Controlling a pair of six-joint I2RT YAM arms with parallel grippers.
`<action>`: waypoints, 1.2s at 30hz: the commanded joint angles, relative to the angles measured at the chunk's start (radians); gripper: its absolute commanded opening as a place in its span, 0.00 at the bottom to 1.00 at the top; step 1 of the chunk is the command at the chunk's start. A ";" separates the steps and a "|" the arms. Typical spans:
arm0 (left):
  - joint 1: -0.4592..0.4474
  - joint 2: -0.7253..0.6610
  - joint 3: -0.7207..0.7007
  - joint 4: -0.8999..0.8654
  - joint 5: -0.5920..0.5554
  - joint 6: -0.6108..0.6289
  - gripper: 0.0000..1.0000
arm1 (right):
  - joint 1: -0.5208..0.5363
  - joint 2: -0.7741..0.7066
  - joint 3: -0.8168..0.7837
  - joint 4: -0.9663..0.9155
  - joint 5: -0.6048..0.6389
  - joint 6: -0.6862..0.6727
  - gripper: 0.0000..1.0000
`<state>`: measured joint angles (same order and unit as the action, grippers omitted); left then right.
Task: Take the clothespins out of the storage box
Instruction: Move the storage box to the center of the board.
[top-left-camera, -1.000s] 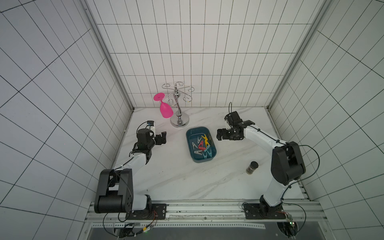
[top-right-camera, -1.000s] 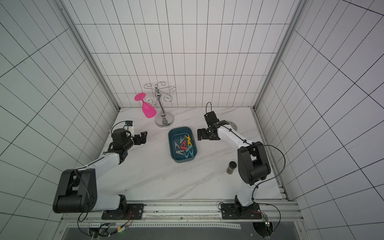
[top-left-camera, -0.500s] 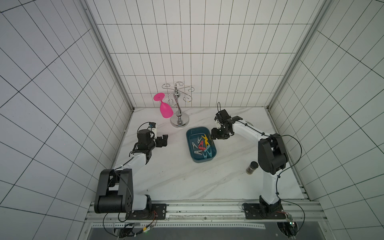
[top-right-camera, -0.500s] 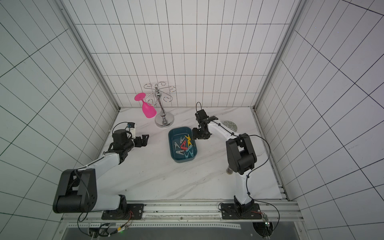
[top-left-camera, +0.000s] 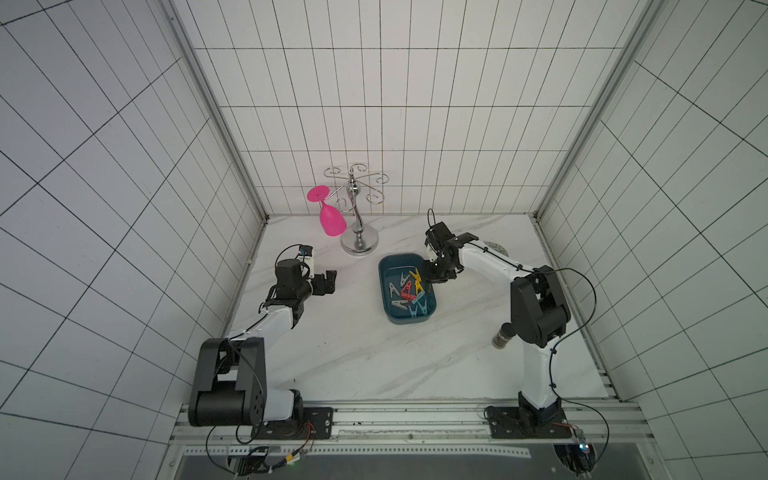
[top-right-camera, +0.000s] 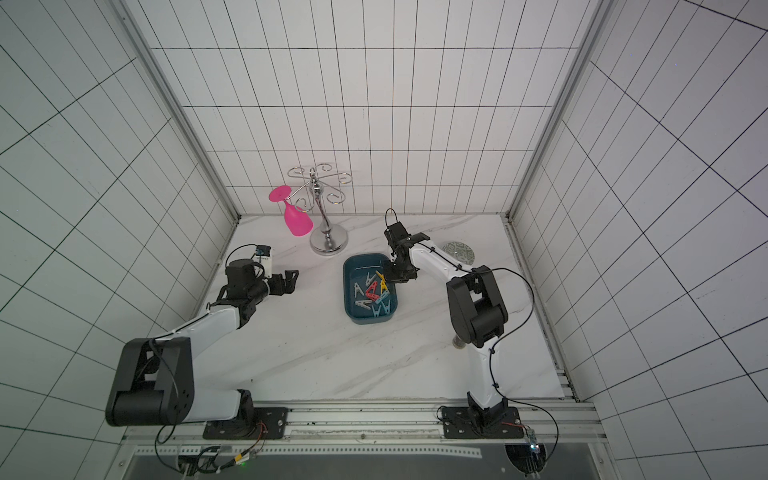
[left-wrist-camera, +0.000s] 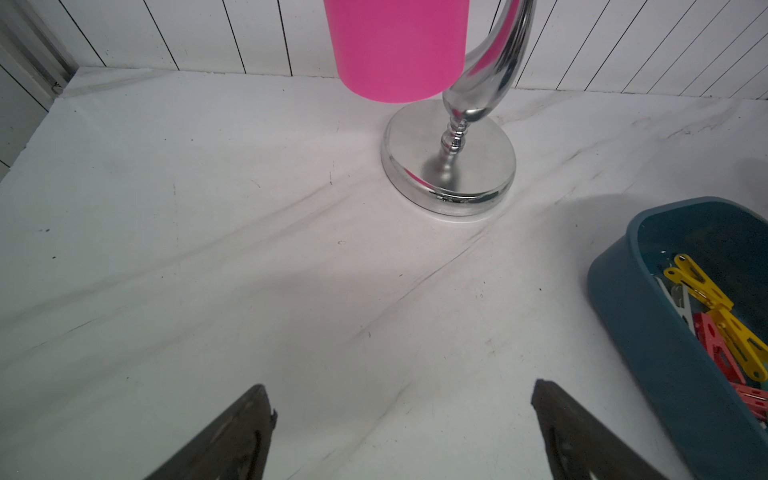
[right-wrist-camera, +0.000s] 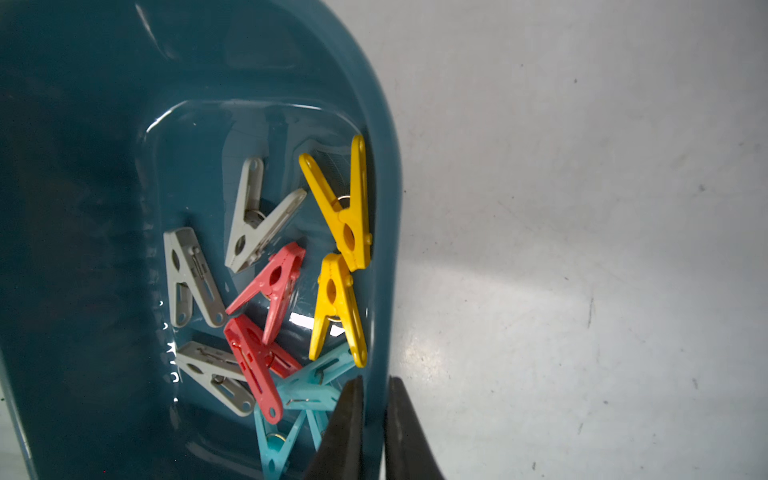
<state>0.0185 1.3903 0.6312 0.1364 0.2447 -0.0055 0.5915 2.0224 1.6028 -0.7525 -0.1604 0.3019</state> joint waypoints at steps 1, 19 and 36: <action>-0.011 -0.037 0.025 -0.033 0.013 0.026 0.98 | 0.015 -0.076 -0.053 -0.020 0.036 0.010 0.09; -0.135 -0.130 0.023 -0.133 0.028 0.085 0.98 | 0.126 -0.575 -0.663 0.015 0.085 0.212 0.06; -0.172 -0.196 -0.028 -0.149 0.051 0.112 0.98 | 0.130 -0.720 -0.701 -0.060 0.136 0.222 0.30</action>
<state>-0.1482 1.2106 0.6071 -0.0135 0.2756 0.0883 0.7147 1.3388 0.8444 -0.7376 -0.0608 0.5476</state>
